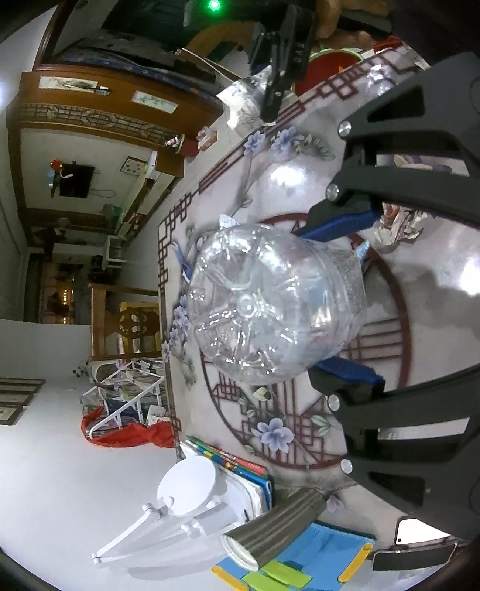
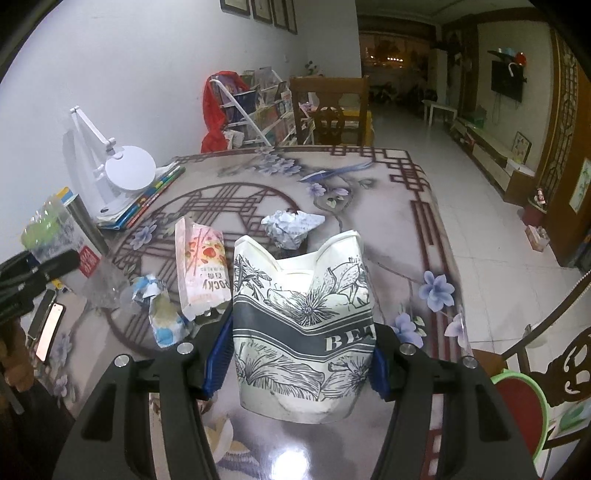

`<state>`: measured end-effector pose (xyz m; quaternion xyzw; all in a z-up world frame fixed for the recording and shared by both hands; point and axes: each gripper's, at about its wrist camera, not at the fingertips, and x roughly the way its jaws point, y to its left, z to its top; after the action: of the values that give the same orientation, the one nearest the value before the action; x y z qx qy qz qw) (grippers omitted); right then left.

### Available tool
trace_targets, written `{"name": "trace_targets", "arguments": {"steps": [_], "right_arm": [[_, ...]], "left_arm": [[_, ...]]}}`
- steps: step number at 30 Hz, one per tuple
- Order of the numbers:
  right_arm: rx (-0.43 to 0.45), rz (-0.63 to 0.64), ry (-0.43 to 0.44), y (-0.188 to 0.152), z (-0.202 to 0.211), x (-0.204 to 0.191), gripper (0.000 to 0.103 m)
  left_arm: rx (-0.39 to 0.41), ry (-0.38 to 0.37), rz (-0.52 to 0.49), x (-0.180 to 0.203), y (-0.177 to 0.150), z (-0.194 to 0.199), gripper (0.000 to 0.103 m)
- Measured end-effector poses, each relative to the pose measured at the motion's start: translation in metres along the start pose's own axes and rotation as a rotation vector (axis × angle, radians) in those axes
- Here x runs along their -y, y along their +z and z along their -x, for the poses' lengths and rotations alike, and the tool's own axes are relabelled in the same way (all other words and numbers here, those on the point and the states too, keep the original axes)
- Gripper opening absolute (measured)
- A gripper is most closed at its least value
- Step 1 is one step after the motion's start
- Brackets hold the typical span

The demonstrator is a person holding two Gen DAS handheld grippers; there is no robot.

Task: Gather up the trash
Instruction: 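Carry the paper cup and plastic bottle over the bin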

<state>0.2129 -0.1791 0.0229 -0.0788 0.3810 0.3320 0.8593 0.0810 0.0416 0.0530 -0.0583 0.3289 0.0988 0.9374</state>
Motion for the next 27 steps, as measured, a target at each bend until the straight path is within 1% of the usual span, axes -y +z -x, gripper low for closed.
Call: {"name": "trace_targets", "arguments": {"steps": [5,11,15,20,23,27], "right_arm": [[0.026,0.002,-0.003,0.001,0.013,0.002,0.058],[0.053,-0.021,-0.007,0.001,0.031,0.016,0.058],[0.062,-0.046,-0.017,-0.003,0.043,0.033,0.058],[0.076,-0.105,-0.049,-0.013,0.061,0.065,0.058],[0.088,-0.141,-0.086,-0.021,0.073,0.088,0.058],[0.083,-0.194,-0.138,-0.038,0.086,0.123,0.058]], "left_arm": [[0.011,-0.013,-0.007,0.007,0.006,0.011,0.053],[0.023,-0.047,-0.064,0.036,0.02,0.017,0.053],[0.036,-0.093,-0.097,0.064,0.031,0.019,0.053],[0.039,-0.161,-0.152,0.109,0.039,0.012,0.053],[0.033,-0.212,-0.182,0.138,0.04,0.005,0.053],[0.005,-0.289,-0.215,0.179,0.035,-0.009,0.053]]}}
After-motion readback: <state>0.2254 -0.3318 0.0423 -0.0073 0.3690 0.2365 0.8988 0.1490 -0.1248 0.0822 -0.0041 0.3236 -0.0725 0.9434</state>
